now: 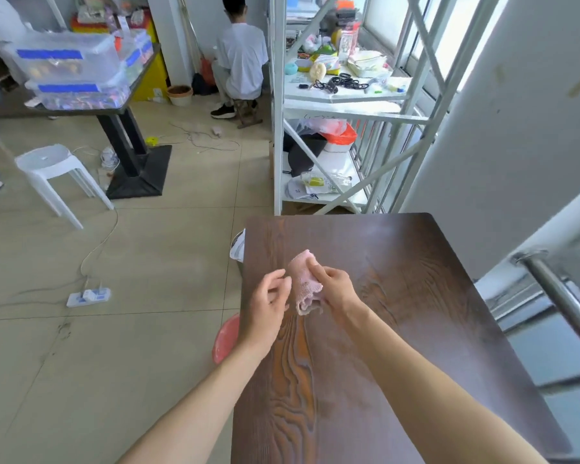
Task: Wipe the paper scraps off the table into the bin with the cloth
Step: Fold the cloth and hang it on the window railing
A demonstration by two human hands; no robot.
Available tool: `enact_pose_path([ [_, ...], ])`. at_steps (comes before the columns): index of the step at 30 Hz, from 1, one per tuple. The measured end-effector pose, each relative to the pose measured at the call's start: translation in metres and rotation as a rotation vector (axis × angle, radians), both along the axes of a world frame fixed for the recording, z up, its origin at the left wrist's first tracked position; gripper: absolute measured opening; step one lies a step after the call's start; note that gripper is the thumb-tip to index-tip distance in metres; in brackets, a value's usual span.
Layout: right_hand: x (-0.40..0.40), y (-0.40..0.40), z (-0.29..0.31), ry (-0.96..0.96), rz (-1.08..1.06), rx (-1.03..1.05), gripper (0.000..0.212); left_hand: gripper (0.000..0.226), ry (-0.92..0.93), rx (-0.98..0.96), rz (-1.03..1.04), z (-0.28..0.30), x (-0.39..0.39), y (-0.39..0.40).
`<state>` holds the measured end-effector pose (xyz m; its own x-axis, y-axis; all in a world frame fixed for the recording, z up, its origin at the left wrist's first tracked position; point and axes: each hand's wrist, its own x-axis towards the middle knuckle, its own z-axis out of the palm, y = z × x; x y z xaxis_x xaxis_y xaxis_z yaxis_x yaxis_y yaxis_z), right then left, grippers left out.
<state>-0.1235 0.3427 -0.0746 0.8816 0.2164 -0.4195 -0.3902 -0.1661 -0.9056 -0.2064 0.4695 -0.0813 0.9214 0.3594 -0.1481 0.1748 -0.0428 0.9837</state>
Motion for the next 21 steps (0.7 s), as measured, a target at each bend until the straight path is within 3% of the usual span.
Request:
enact_pose_path([
  [4, -0.006, -0.048, 0.024, -0.137, -0.152, -0.077, 0.043, 0.022, -0.018, -0.014, -0.148, 0.03, 0.014, -0.065],
  [9, -0.012, -0.125, 0.045, -0.262, -0.286, -0.181, 0.034, 0.02, 0.018, -0.019, -0.069, 0.044, 0.034, -0.136],
  [13, -0.024, -0.182, 0.057, -0.345, -0.209, -0.157, 0.027, 0.018, 0.071, -0.043, -0.017, 0.055, 0.043, -0.187],
  [18, -0.025, -0.233, 0.066, -0.473, -0.053, -0.51, 0.035, 0.017, 0.137, -0.146, -0.051, 0.068, 0.052, -0.24],
  [21, -0.018, -0.264, 0.068, -0.47, -0.036, -0.593, 0.026, 0.019, 0.135, -0.125, -0.079, 0.072, 0.056, -0.266],
])
